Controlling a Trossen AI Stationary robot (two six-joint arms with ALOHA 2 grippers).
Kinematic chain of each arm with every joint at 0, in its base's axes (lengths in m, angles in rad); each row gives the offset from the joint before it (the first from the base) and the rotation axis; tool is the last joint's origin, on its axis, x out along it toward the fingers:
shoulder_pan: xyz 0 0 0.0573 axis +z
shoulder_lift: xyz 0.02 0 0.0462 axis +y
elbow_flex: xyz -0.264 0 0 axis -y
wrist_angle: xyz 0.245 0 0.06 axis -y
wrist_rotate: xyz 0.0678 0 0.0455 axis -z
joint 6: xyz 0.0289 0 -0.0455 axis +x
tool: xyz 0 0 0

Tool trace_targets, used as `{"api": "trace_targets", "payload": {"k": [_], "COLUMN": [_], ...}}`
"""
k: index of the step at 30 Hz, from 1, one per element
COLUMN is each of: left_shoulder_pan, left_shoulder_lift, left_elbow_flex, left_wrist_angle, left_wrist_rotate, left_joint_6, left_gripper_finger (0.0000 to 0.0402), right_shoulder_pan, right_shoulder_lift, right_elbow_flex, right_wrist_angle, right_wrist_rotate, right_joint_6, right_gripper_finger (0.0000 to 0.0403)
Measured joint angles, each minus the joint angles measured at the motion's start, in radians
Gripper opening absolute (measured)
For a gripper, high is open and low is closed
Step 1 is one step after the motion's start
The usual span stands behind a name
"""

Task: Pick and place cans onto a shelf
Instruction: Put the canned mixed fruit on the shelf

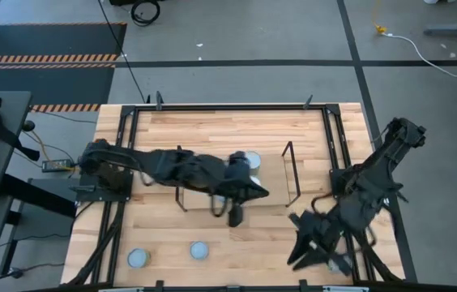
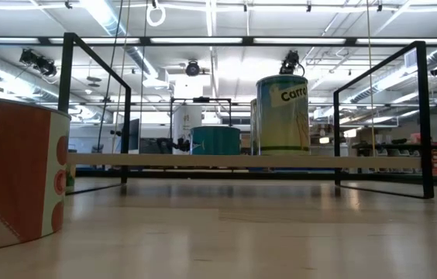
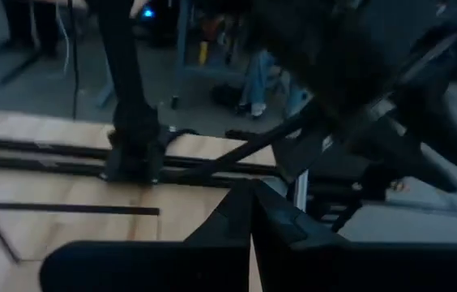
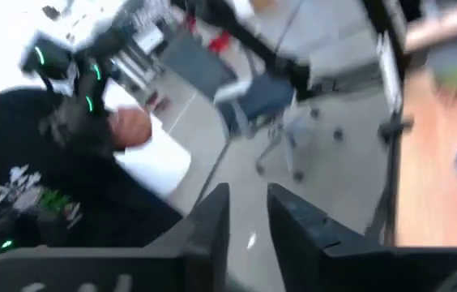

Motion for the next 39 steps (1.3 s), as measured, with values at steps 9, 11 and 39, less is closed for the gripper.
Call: {"api": "trace_targets", "payload": {"k": [9, 11, 39], "left_shoulder_pan": [-0.025, -0.025, -0.023], "left_shoulder_lift": [-0.117, -0.13, -0.14], "left_elbow_flex": [-0.001, 0.0, 0.0], "left_wrist_angle": [-0.086, -0.107, -0.303], "left_wrist_rotate": [-0.071, -0.09, -0.252], "left_joint_6": [0.128, 0.139, 0.042], "left_gripper_finger": [0.0007, 0.0007, 0.0007], "right_shoulder_pan": [0.117, 0.137, 0.374], "right_shoulder_lift": [0.105, 0.125, 0.43], "right_elbow_flex": [0.0, 0.0, 0.173], "right_wrist_angle": [-0.191, -0.255, -0.997], "right_wrist_rotate": [-0.022, -0.032, -0.175], "right_joint_6": [0.327, 0.402, 0.476], "right_gripper_finger": [0.0192, 0.0212, 0.0328]}}
